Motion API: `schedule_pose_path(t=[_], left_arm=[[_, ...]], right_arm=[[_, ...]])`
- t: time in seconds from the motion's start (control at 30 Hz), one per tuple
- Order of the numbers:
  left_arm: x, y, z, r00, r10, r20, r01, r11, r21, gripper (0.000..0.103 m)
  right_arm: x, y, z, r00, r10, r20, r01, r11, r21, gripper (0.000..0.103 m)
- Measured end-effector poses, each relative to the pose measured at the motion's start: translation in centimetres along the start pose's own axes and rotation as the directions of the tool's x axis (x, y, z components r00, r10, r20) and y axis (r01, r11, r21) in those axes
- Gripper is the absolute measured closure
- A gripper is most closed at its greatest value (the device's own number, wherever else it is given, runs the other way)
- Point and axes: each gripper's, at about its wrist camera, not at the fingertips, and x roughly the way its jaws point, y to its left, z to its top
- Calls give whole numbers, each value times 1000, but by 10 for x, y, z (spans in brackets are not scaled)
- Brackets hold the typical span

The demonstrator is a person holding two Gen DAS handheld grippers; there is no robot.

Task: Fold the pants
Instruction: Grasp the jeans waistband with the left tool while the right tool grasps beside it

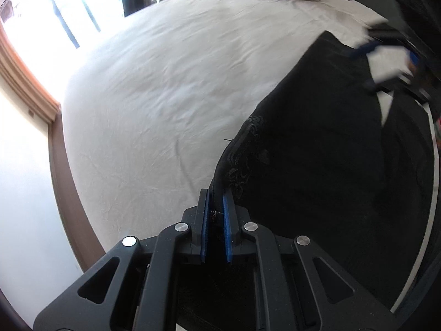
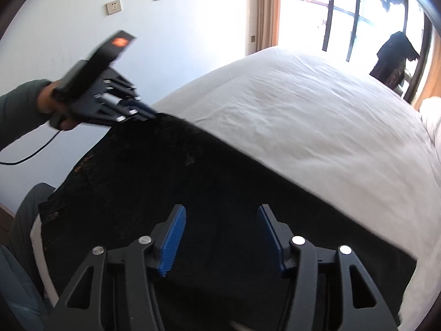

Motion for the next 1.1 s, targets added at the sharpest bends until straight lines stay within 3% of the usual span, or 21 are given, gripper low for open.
schedule_pose_path(t=[0.17, 0.3, 0.6, 0.67, 0.77, 1.1], left_arm=[[-27, -20, -8, 999, 18, 50, -19, 999, 36, 95], [-29, -22, -15, 999, 4, 53, -6, 999, 34, 95], [-11, -34, -2, 998, 1, 65, -3, 999, 43, 95], [-8, -36, -1, 998, -3, 65, 1, 999, 40, 95], [-10, -35, -1, 998, -3, 66, 1, 999, 34, 95], [-23, -43, -2, 996, -20, 82, 19, 1000, 17, 95]], right_arm=[[30, -14, 25, 996, -32, -84, 22, 993, -113, 59], [48, -11, 31, 987, -28, -157, -3, 980, -198, 61], [69, 2, 37, 977, -70, -202, 11, 961, -278, 62], [73, 2, 39, 974, -68, -214, 6, 960, -280, 74], [75, 3, 43, 974, -75, -214, 13, 960, -279, 90], [57, 16, 40, 985, -70, -157, 28, 966, -257, 98]])
